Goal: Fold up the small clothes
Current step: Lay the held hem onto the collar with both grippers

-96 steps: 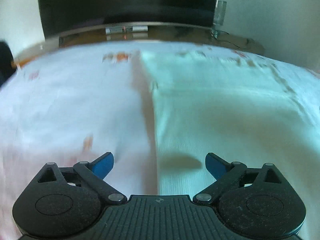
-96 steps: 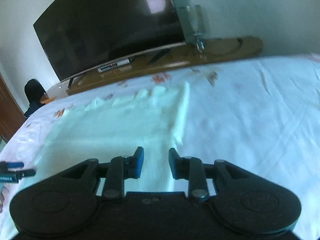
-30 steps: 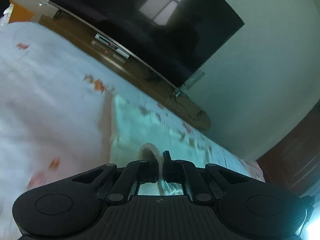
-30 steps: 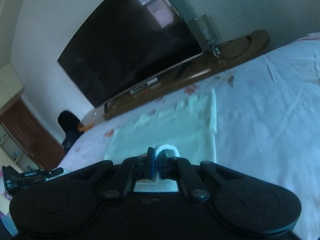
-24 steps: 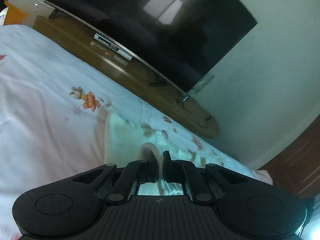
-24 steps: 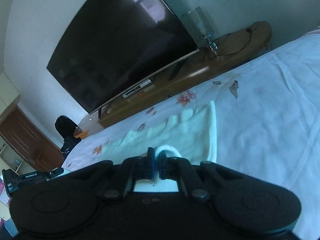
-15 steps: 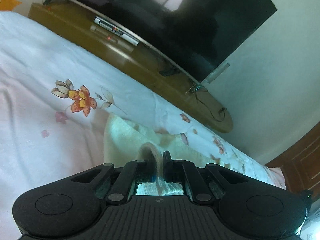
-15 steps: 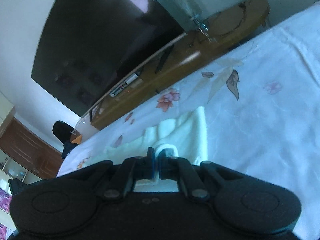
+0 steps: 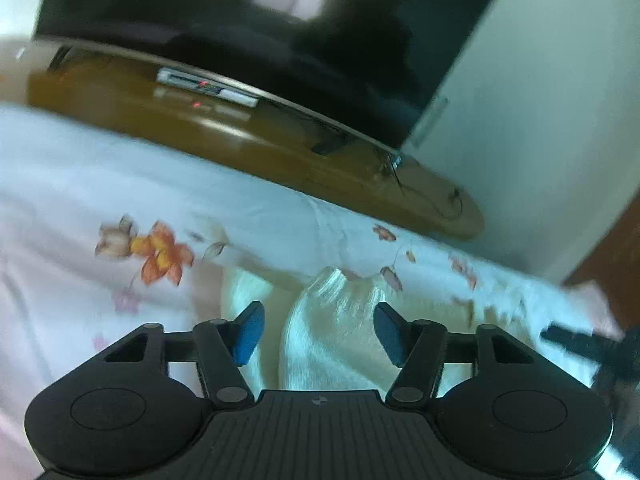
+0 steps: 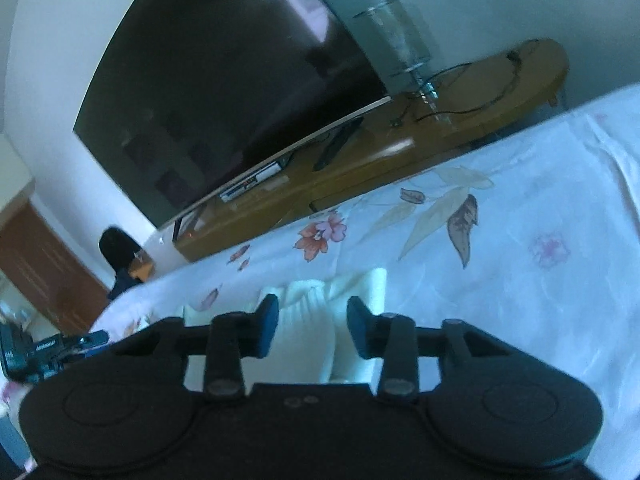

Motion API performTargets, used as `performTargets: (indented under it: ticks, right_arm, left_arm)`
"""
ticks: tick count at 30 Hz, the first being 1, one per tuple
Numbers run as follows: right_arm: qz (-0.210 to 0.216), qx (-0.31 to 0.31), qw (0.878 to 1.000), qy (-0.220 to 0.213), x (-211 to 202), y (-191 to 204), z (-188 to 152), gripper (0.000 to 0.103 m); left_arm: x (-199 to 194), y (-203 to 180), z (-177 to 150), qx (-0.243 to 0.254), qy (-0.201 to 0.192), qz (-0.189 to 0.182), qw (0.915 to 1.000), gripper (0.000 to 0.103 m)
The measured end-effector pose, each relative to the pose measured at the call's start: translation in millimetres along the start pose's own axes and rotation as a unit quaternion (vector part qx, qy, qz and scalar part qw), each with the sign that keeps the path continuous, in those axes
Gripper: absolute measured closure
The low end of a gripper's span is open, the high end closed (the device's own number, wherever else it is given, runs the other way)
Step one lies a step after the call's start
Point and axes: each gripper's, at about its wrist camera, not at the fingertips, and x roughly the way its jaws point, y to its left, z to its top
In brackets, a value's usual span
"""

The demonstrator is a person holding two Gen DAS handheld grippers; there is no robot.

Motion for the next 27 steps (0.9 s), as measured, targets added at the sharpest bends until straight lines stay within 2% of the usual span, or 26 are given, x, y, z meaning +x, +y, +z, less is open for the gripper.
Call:
performTargets:
  ticks: [4, 8, 11, 13, 14, 16, 17, 18, 20, 21, 24, 27]
  right_arm:
    - [-0.026, -0.042, 0.999, 0.023, 15, 9, 3, 0.071]
    - [-0.025, -0.058, 0.997, 0.041, 24, 13, 2, 0.082]
    - [-0.022, -0.069, 0.996, 0.049, 26, 15, 2, 0.082]
    - [-0.020, -0.079, 0.995, 0.054, 27, 17, 2, 0.082]
    - [-0.022, -0.081, 0.995, 0.057, 28, 17, 1, 0.082]
    - [-0.020, -0.086, 0.994, 0.063, 29, 17, 1, 0.085]
    - [-0.020, -0.091, 0.993, 0.066, 30, 18, 0, 0.092]
    - [-0.019, -0.097, 0.993, 0.071, 31, 20, -1, 0.096]
    - [-0.019, -0.108, 0.991, 0.071, 31, 23, -2, 0.098]
    - [-0.022, -0.116, 0.991, 0.065, 28, 25, -3, 0.099]
    - [-0.022, -0.125, 0.992, 0.024, 14, 31, 3, 0.099]
    - [-0.033, -0.128, 0.991, -0.008, 5, 30, 10, 0.099]
  left_arm:
    - [11, -9, 11, 0.064, 0.020, 0.021, 0.9975, 0.043]
    - [21, -3, 14, 0.070, 0.042, 0.028, 0.9962, 0.043]
    - [23, -4, 14, 0.070, 0.038, 0.009, 0.9968, 0.043]
    - [27, -2, 13, 0.068, 0.045, 0.005, 0.9967, 0.062]
    - [28, -1, 12, 0.064, 0.050, 0.003, 0.9967, 0.068]
    - [33, 1, 10, 0.058, 0.061, -0.006, 0.9964, 0.090]
    - [35, 1, 9, 0.055, 0.066, -0.009, 0.9963, 0.092]
    - [34, 0, 8, 0.057, 0.062, -0.007, 0.9964, 0.098]
    - [28, 0, 6, 0.058, 0.038, -0.003, 0.9976, 0.100]
    - [19, 0, 6, 0.053, 0.013, -0.005, 0.9985, 0.101]
    - [-1, 6, 7, 0.036, -0.036, -0.012, 0.9986, 0.100]
    - [4, 14, 6, 0.022, -0.028, 0.001, 0.9994, 0.100]
